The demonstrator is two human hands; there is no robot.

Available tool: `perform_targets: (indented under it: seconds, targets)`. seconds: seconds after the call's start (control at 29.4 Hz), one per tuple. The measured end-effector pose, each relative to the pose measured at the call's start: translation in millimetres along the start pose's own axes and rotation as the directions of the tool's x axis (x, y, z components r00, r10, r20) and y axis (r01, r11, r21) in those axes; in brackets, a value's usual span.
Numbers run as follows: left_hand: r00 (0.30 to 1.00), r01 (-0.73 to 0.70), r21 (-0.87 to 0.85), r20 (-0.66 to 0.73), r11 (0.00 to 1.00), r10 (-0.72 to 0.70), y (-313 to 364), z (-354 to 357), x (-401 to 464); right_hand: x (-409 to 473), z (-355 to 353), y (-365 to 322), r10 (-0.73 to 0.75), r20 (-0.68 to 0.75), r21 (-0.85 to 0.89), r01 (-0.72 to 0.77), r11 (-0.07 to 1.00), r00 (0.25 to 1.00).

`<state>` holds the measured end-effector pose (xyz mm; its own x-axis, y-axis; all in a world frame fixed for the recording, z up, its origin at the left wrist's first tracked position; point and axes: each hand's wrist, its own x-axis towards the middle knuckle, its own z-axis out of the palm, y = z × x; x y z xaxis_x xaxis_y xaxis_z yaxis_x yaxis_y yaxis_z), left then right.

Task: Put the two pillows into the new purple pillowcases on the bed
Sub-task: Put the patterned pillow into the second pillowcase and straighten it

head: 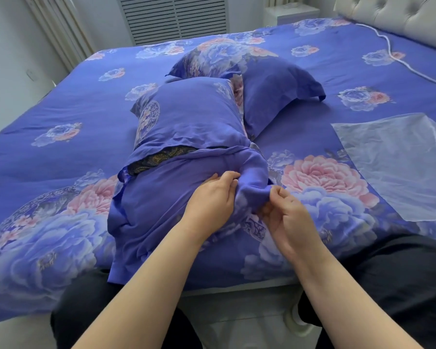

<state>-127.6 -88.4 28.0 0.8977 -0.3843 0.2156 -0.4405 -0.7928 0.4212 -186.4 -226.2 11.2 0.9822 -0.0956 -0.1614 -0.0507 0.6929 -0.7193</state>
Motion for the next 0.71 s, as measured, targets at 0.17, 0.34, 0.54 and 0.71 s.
perform_targets:
  seconds: [0.17, 0.34, 0.54, 0.71]
  targets:
    - [0.984, 0.172, 0.012, -0.049, 0.985, -0.171, -6.9, -7.6, 4.7, 18.1, 1.7, 17.4, -0.324, 0.348, -0.837, 0.447, 0.316, 0.88]
    - [0.974, 0.22, 0.094, -0.068, 0.971, -0.214, 0.3, -3.4, 25.2, 23.6, -16.8, 34.6, -0.238, 0.52, -0.843, 0.447, -0.3, 0.82]
    - [0.959, 0.259, 0.074, -0.135, 0.963, -0.248, -5.5, -8.0, 42.4, 31.9, -22.2, 40.2, -0.277, 0.478, -0.816, 0.305, -0.491, 0.833]
    - [0.941, 0.277, -0.052, -0.188, 0.96, -0.282, -16.1, -14.1, 44.8, 35.1, -17.8, 34.0, -0.216, 0.565, -0.777, 0.426, -0.464, 0.796]
